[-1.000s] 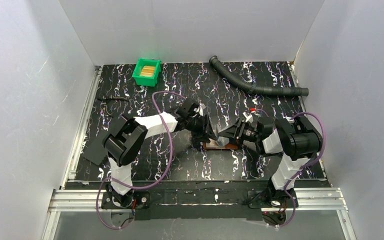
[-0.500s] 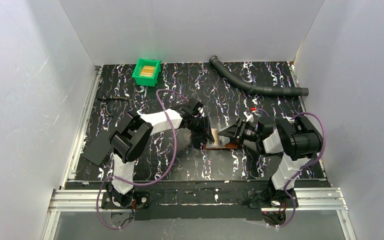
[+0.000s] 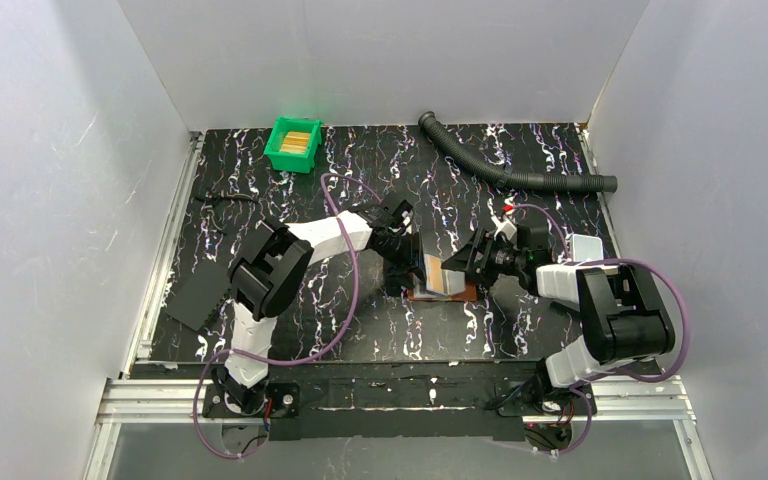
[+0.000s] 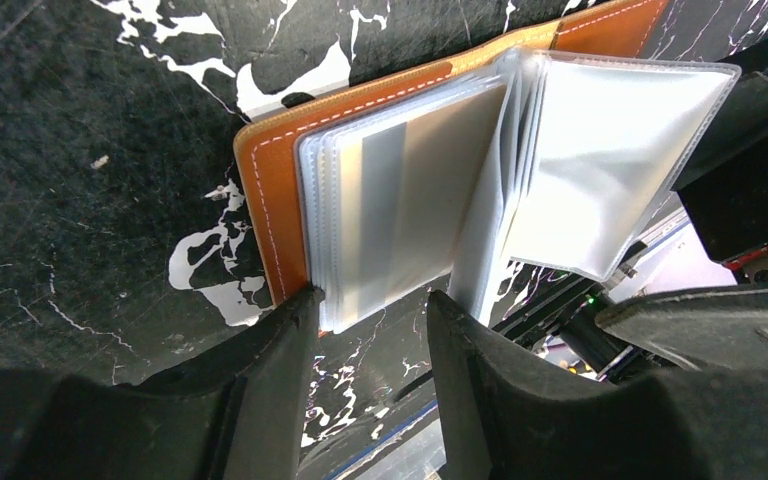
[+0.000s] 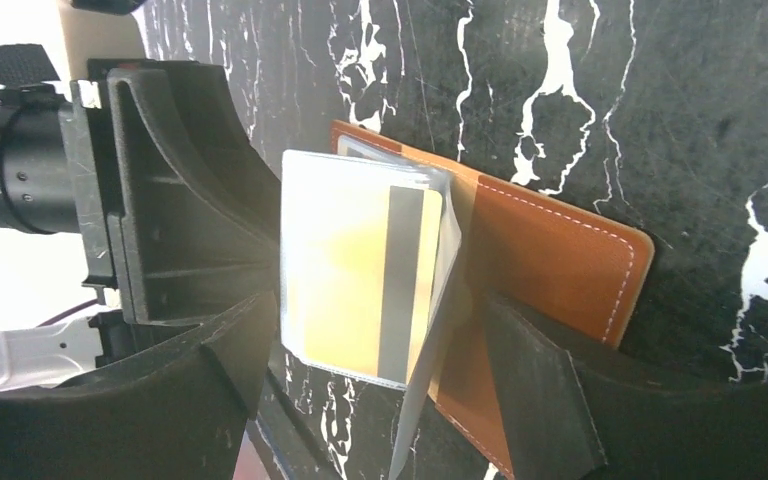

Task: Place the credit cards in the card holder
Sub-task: Open the card holder at the center of the board, then move the storage box to the center of the board.

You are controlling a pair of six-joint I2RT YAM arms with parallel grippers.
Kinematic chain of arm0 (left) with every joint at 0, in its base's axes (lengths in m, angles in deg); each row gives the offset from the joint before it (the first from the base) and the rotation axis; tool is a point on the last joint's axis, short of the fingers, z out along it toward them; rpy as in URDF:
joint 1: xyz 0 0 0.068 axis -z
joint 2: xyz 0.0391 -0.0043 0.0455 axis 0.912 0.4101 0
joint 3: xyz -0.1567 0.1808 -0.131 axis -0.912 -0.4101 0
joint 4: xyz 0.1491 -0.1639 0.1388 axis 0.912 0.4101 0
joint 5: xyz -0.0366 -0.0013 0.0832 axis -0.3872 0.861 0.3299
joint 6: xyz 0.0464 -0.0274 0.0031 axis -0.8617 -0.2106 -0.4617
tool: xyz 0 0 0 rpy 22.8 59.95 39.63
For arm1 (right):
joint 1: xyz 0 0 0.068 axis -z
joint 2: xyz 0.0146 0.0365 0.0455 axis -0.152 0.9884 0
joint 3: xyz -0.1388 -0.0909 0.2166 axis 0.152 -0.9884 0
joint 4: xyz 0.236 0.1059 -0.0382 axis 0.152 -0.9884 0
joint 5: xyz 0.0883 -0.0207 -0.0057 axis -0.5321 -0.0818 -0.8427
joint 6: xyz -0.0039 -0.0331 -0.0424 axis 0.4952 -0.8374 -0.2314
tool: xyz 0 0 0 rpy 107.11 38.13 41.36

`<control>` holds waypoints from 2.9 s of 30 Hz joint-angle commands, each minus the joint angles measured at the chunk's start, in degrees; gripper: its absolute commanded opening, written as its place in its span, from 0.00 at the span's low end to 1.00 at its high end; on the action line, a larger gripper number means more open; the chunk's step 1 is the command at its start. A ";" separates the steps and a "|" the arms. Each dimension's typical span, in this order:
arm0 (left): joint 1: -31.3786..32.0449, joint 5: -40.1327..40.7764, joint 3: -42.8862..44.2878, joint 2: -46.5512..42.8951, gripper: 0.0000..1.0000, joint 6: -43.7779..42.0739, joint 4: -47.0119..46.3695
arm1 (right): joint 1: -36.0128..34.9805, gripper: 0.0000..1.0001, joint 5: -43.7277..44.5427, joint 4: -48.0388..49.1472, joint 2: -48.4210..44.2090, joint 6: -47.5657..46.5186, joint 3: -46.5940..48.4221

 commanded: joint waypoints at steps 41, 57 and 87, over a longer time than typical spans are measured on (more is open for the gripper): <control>14.56 27.87 33.13 11.45 0.60 -13.34 27.92 | -0.22 0.82 32.39 -46.63 -19.10 -15.08 15.11; 14.18 17.96 27.01 7.12 0.55 -12.65 19.43 | 4.89 0.49 6.06 -34.94 -18.61 -15.35 10.91; -39.50 14.48 -5.84 -29.20 0.91 26.92 -3.74 | -6.45 0.65 13.13 -31.27 -7.01 -15.29 21.49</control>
